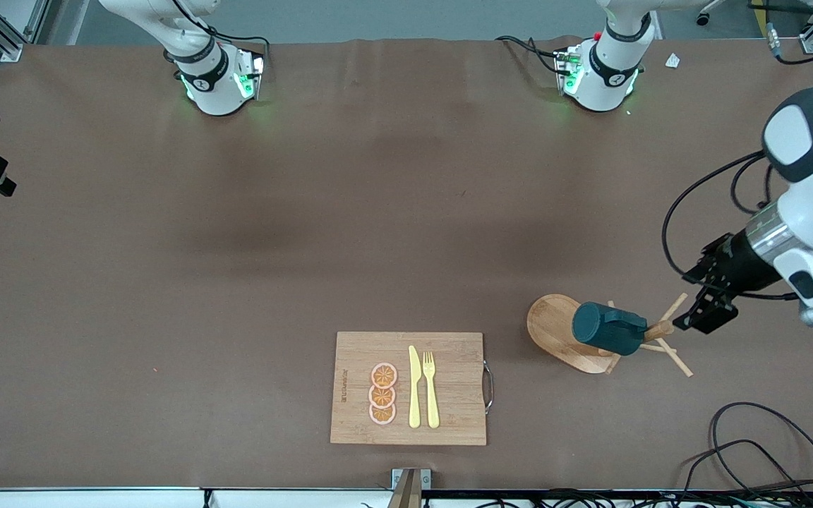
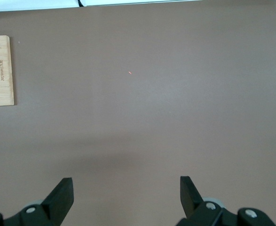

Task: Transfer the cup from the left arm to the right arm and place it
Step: 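Reach the left gripper toward the teal mug on the wooden stand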

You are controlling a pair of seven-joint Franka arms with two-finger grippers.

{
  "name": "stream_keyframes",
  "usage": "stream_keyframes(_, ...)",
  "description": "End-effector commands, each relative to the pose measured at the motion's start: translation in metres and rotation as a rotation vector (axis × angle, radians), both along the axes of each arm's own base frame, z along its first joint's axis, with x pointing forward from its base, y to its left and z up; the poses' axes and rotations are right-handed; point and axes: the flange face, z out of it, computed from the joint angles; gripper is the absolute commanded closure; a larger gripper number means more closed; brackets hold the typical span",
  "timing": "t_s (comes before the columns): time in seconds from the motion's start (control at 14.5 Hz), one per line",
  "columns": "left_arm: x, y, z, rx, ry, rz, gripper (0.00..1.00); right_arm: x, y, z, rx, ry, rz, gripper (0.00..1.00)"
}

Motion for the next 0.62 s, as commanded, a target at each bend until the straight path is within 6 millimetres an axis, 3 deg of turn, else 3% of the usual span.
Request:
stream_keyframes(0.0, 0.016, -0.018, -0.022, -0.089, 0.024, 0.214, 0.0, -0.007, -0.002, 0.005, -0.01, -0.009, 0.009, 0.0)
stream_keyframes(0.28, 0.019, -0.027, -0.04, -0.181, 0.085, 0.333, 0.0, -0.007, -0.001, 0.005, -0.01, -0.009, 0.011, 0.0)
stream_keyframes(0.55, 0.022, -0.029, -0.061, -0.201, 0.125, 0.331, 0.0, -0.007, -0.002, 0.005, -0.01, -0.009, 0.009, 0.0)
